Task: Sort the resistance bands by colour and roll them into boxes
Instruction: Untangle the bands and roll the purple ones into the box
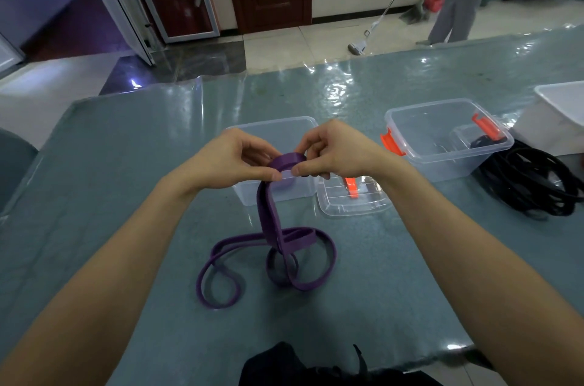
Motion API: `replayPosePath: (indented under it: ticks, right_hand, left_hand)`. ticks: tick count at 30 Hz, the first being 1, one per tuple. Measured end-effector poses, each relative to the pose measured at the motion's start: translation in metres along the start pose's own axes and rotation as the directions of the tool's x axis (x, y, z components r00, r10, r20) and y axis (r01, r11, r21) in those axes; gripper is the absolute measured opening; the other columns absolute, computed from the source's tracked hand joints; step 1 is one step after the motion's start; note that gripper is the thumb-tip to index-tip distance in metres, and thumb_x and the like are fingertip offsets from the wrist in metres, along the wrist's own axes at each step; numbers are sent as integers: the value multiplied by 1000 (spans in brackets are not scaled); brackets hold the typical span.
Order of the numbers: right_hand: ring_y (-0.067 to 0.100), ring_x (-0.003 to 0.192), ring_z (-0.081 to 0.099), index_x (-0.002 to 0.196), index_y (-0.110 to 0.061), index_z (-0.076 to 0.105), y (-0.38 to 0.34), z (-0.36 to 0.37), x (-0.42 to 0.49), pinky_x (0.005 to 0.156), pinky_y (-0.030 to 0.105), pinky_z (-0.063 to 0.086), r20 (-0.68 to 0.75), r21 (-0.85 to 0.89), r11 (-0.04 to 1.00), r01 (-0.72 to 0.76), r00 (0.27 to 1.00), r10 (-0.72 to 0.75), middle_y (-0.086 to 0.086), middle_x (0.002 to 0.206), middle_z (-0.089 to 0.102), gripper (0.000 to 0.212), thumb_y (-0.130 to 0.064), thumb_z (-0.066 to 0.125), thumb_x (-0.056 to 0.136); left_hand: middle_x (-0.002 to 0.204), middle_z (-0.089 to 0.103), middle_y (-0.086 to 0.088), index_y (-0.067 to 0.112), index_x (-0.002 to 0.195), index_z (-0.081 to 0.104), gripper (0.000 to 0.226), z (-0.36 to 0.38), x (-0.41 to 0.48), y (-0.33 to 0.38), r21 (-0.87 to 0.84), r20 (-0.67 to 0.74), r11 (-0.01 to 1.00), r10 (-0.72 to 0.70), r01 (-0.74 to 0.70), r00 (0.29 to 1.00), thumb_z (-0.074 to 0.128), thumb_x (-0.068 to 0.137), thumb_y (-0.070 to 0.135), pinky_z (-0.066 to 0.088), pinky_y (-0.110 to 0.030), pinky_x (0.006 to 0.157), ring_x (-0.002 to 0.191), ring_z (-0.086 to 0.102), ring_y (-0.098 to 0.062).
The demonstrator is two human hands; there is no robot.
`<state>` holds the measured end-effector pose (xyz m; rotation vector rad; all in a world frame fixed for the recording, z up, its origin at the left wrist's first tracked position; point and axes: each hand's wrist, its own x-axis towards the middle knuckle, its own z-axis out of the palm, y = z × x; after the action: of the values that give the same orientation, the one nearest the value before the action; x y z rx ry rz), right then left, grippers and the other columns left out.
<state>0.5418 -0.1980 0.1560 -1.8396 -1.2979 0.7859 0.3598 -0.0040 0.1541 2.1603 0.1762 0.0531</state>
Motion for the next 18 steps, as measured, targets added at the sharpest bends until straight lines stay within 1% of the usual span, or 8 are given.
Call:
replayPosePath:
  ticks: [1, 3, 6, 8, 11, 13, 16, 18]
  right_hand:
    - [12, 48, 59, 89, -15, 78, 1, 0, -1, 47, 15, 42, 6, 0, 1000, 3, 1000, -3, 0, 59, 69, 22, -26, 95, 81]
    - [11, 47, 59, 89, -16, 79, 4, 2, -3, 47, 13, 40, 21, -38, 999, -2, 1000, 2, 0, 59, 71, 23, -30, 96, 80]
    - [1, 47, 58, 92, -21, 81, 5, 8, 0, 47, 10, 39, 37, -181, 983, -10, 999, 17, -7, 61, 73, 25, -34, 96, 78]
    - [-3, 49, 59, 99, -21, 82, 4, 10, 1, 49, 9, 40, 53, -235, 972, -9, 998, 22, -11, 63, 73, 31, -38, 96, 77]
    - [-2, 51, 56, 102, -24, 84, 4, 11, 1, 53, 10, 40, 29, -188, 982, 6, 1000, 0, -13, 63, 71, 33, -39, 97, 76]
    - [1, 51, 50, 102, -26, 85, 5, 13, 0, 55, 15, 41, -9, -120, 993, 13, 1000, -14, -11, 61, 64, 32, -38, 97, 75]
    - [4, 51, 44, 95, -25, 85, 6, 19, 0, 54, 19, 37, -67, -58, 998, 25, 997, -29, -11, 59, 56, 26, -39, 97, 76]
    - [6, 50, 46, 90, -23, 83, 8, 22, 0, 54, 23, 39, -98, -15, 999, 36, 995, -37, -9, 59, 57, 21, -37, 95, 79]
  left_hand:
    - [95, 85, 9, 23, 111, 86, 29, -1, 0, 2, 66, 6, 998, -4, 4, 1000, 94, 83, 24, 56, -10, 80, 93, 82, -8]
    - [92, 84, 11, 22, 110, 86, 27, -2, 0, 7, 194, 20, 981, -13, 9, 1000, 94, 84, 23, 56, -9, 78, 90, 81, -5]
    - [96, 85, 8, 19, 114, 86, 31, 0, 2, 14, 342, 29, 940, -22, 11, 999, 94, 85, 25, 61, -19, 87, 90, 80, -2]
    - [96, 85, 8, 19, 114, 86, 31, -1, 3, 17, 379, 36, 926, -22, 7, 999, 93, 85, 28, 63, -23, 89, 89, 79, -1]
    - [90, 83, 17, 27, 110, 87, 25, -6, 2, 17, 313, 21, 949, 8, -14, 1000, 92, 86, 29, 60, -15, 83, 88, 79, 1]
    - [90, 83, 21, 31, 109, 87, 23, -10, 2, 15, 264, 2, 964, 27, -27, 1000, 92, 87, 29, 56, -9, 80, 88, 80, 0]
    - [93, 83, 20, 35, 111, 86, 24, -11, 1, 15, 208, -9, 977, 55, -52, 998, 90, 88, 29, 56, -8, 81, 90, 80, -2]
    - [96, 83, 19, 38, 112, 85, 25, -11, -1, 15, 180, -14, 982, 54, -50, 998, 89, 89, 30, 56, -10, 84, 93, 80, -3]
